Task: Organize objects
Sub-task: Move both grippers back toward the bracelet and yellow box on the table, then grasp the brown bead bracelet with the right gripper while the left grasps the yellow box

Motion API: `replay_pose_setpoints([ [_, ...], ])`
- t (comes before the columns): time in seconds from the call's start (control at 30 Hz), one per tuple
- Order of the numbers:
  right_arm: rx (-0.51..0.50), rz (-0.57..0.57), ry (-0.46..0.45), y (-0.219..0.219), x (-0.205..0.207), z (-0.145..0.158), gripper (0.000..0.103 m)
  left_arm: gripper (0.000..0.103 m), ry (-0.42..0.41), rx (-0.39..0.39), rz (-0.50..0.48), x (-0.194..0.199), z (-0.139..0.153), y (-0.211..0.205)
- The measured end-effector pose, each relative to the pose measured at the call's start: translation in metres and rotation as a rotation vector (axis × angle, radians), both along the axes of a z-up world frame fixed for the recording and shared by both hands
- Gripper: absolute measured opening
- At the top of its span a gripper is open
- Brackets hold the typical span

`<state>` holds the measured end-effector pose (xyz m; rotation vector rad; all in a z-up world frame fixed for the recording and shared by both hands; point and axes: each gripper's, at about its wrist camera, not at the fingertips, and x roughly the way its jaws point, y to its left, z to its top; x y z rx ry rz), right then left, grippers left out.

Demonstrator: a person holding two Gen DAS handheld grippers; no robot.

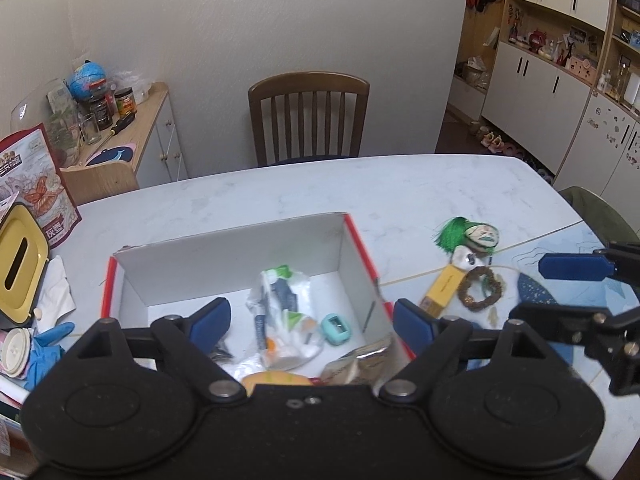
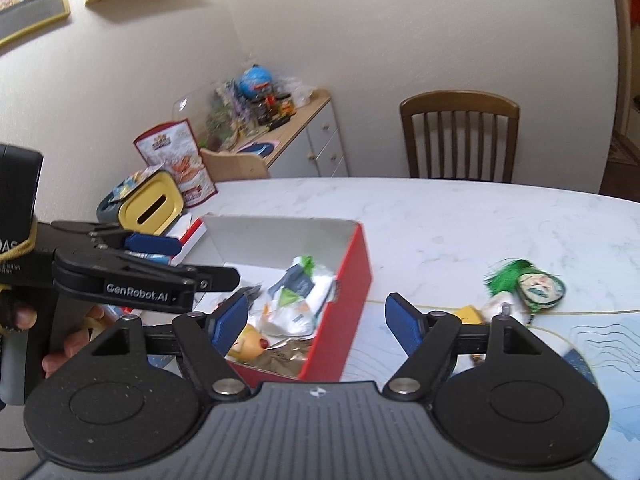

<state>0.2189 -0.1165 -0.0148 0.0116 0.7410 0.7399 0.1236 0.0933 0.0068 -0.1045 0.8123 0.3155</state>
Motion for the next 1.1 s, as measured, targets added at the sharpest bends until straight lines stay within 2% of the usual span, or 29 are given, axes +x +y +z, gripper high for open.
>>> replay_pose_setpoints([
  [0.1, 0.008, -0.009, -0.015, -0.014, 0.001, 0.001, 0.080, 0.092, -0.012, 0.010, -0.001, 0.002, 0.001, -0.013],
  [0.4, -0.003, -0.009, -0.051, -0.057, 0.006, -0.004, 0.082, 0.102, -0.042, 0.019, -0.010, 0.014, 0.000, -0.048],
  [0.9, -0.044, -0.054, -0.033, -0.125, 0.048, -0.035, 0.083, 0.103, -0.063, 0.005, -0.042, 0.052, -0.032, -0.101],
  [1.1, -0.096, -0.080, -0.018, -0.146, 0.072, -0.056, 0.083, 0.102, -0.053, 0.031, -0.070, 0.079, -0.053, -0.120],
])
